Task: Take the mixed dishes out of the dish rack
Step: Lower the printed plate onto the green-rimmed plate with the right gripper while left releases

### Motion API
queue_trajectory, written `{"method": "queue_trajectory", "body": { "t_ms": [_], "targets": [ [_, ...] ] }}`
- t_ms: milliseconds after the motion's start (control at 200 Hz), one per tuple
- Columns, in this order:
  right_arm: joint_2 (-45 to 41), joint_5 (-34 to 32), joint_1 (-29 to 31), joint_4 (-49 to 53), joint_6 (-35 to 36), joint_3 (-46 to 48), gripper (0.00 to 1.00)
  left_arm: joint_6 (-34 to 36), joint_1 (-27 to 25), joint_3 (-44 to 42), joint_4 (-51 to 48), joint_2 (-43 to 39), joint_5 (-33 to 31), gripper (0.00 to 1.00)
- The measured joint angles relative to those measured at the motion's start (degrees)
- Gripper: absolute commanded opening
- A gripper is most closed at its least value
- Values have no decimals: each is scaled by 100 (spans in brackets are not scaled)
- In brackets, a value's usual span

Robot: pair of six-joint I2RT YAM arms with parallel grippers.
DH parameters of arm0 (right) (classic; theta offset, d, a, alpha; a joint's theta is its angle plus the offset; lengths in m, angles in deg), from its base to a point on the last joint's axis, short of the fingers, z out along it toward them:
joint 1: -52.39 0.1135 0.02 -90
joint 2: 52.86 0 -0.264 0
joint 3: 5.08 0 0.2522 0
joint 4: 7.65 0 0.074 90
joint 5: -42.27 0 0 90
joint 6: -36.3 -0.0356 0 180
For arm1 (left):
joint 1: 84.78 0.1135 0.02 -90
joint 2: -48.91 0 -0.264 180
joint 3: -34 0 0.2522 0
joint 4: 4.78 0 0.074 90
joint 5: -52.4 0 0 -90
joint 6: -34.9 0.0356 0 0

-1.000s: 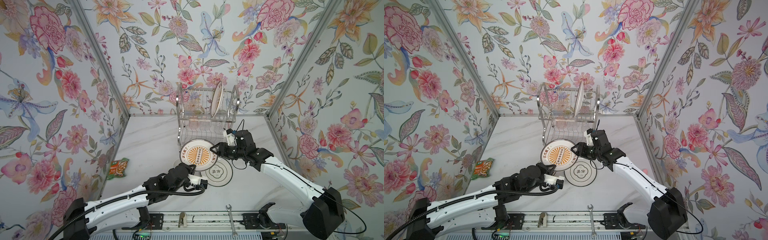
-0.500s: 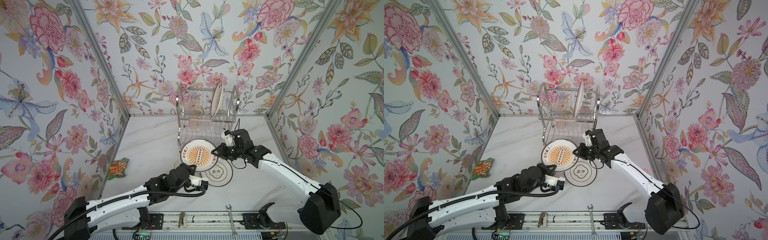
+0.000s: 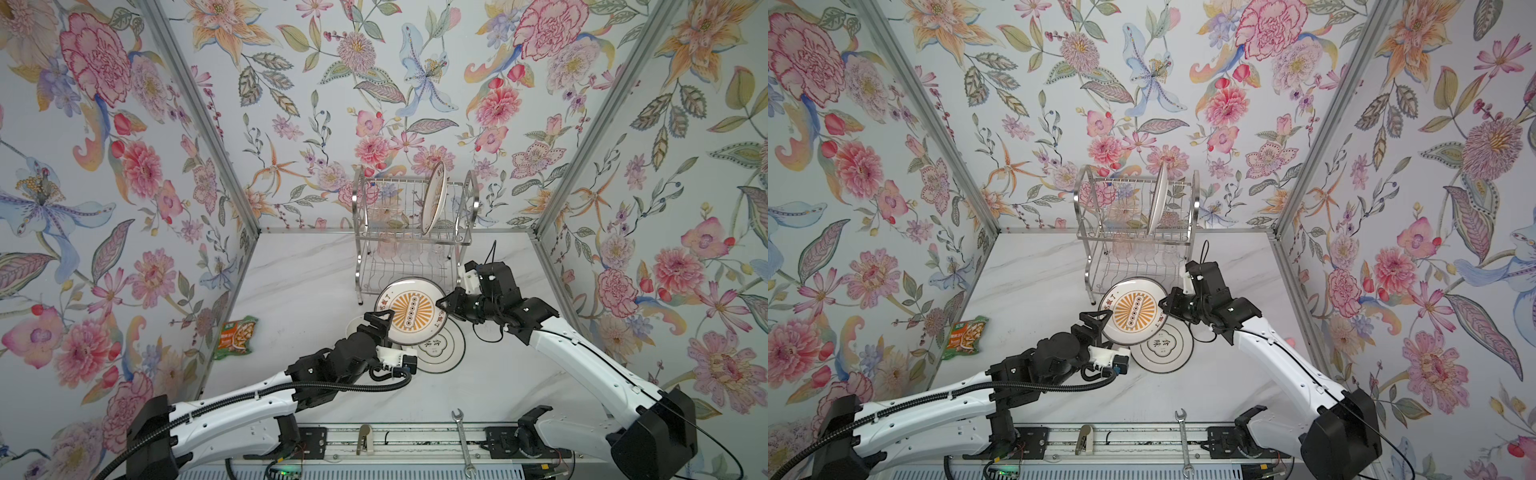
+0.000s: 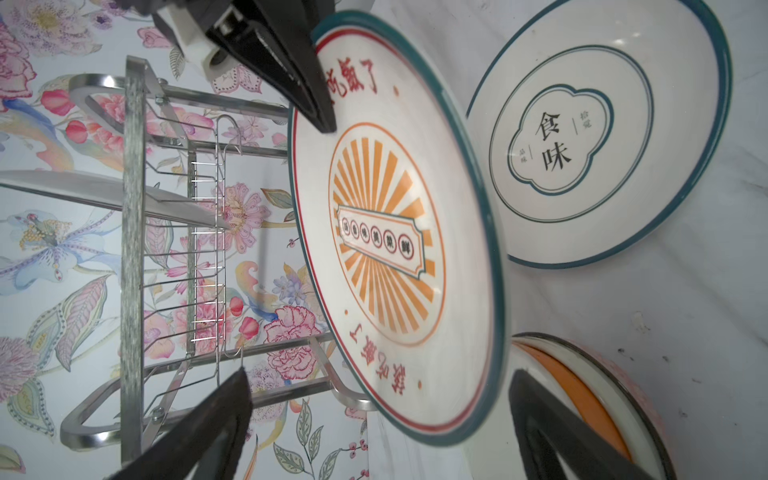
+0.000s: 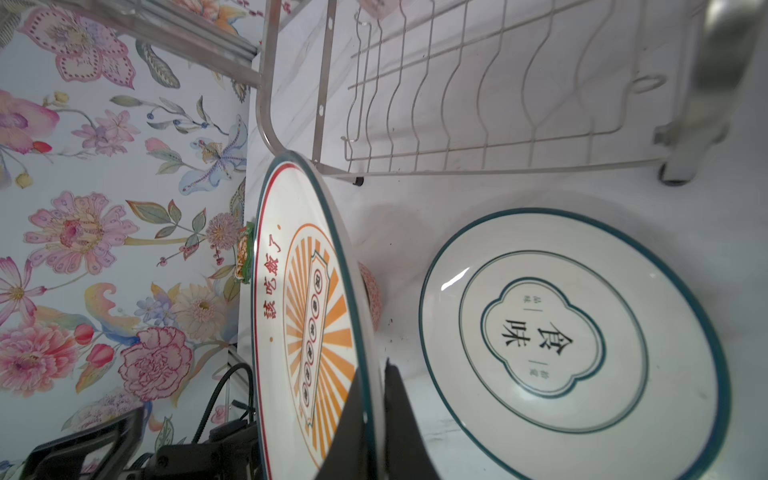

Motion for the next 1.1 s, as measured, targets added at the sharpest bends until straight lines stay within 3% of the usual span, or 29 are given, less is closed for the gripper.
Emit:
{"method": "queue_trajectory", "body": {
  "t_ms": [205,385,500,806,1101],
  "targets": [
    [-831,-505,-365,208,52,485,0,-664,0,52,-24,-654,0,99],
    [-1281,-857,-431,496,212,1003,0,-1554,68,704,-356,-815,76,99],
    [-1340,-957,-474,505,258,1384,0,-2286,396,988,-417,-981,516,99],
    [-1005,-798,-647,46,284,1904,0,-4044,1873,1012,-481,-981,2188,99],
    [-719,-424,-916,-614,280,2238,0,-4809,2107,883,-216,-826,2870,99]
  ]
}}
